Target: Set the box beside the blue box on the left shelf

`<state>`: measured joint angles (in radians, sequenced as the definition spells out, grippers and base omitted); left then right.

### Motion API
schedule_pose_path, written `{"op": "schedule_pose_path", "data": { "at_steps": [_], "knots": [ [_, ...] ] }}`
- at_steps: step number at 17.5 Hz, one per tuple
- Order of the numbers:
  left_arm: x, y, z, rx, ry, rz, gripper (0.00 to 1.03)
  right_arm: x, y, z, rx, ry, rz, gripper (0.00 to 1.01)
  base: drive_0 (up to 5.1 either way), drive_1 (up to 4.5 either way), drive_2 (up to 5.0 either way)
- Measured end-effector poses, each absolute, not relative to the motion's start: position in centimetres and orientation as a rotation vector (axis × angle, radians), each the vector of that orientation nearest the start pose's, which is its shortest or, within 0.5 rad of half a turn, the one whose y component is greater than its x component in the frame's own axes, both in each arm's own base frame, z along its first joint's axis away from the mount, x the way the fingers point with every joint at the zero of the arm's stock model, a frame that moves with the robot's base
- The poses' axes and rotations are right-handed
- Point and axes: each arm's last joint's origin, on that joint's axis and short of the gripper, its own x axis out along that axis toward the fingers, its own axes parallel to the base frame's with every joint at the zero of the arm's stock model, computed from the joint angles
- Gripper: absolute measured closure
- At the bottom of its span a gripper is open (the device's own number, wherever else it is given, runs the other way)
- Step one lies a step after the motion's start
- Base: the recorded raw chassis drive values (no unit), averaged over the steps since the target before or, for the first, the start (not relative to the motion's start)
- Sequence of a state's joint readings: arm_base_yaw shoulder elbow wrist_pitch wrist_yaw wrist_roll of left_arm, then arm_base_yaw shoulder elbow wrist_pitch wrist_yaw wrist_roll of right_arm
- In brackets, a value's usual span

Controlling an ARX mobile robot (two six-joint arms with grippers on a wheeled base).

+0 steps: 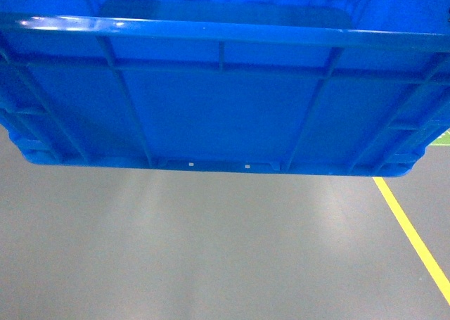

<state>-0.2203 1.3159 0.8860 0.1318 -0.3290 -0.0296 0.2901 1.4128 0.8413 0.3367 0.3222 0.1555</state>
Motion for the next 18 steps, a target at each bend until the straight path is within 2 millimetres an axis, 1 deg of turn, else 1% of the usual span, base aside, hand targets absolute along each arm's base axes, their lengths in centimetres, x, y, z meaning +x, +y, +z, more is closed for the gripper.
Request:
{"op": "schedule_pose_path", "data": {
  "at_steps": [18],
  "knots": [
    [28.70, -5.47, 28.31, 0.053, 0.289, 0.112, 0.94, 29.92, 7.98, 25.95, 0.083, 0.225, -0.050, 0.92, 0.0, 4.22, -4.3]
  ]
}}
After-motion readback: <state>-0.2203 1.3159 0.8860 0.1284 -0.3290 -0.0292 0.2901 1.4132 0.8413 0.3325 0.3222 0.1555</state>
